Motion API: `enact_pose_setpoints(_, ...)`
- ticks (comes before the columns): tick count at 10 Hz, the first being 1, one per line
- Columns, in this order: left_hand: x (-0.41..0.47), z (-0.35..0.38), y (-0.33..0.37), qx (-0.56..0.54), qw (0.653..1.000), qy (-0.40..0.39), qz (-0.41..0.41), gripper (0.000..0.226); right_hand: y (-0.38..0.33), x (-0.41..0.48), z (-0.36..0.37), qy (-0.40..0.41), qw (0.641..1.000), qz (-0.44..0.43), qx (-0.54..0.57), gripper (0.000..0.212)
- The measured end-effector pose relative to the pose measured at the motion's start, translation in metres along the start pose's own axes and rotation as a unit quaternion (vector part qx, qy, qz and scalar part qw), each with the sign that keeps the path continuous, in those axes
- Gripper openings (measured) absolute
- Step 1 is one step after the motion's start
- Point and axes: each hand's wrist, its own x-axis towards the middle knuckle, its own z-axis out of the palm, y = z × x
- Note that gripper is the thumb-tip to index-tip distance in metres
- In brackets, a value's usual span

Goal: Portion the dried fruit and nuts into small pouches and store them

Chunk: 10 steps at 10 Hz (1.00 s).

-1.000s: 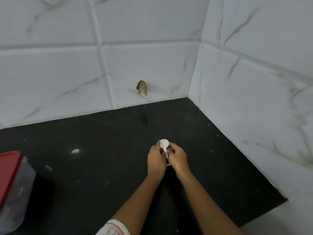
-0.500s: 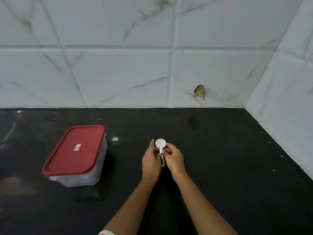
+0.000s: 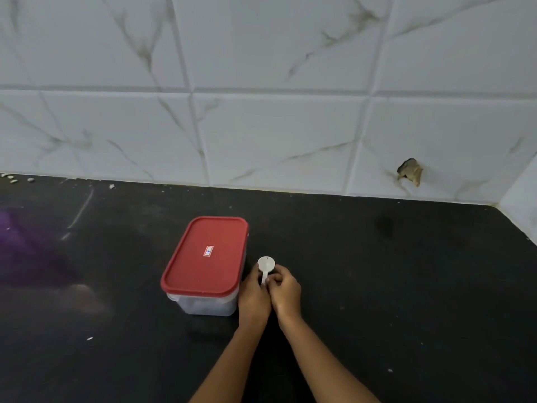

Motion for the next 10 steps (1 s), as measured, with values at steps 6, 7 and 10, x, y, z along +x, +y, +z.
enact_pose_setpoints(6, 0.007, -0.001, -0.015, 0.092, 0.996, 0.003, 0.005, 0.053, -0.008, 0.000, 0.004, 0.010, 0.998, 0.013, -0.059, 0.019)
enact_pose_setpoints(7, 0.007, -0.003, -0.006, 0.087, 0.996, -0.017, 0.010, 0.054, -0.010, -0.003, 0.001, 0.010, 0.997, 0.016, -0.072, 0.024)
enact_pose_setpoints(10, 0.014, 0.002, 0.014, 0.181, 0.969, -0.067, 0.154, 0.063, -0.041, 0.005, -0.029, -0.020, 0.986, 0.019, -0.167, 0.037)
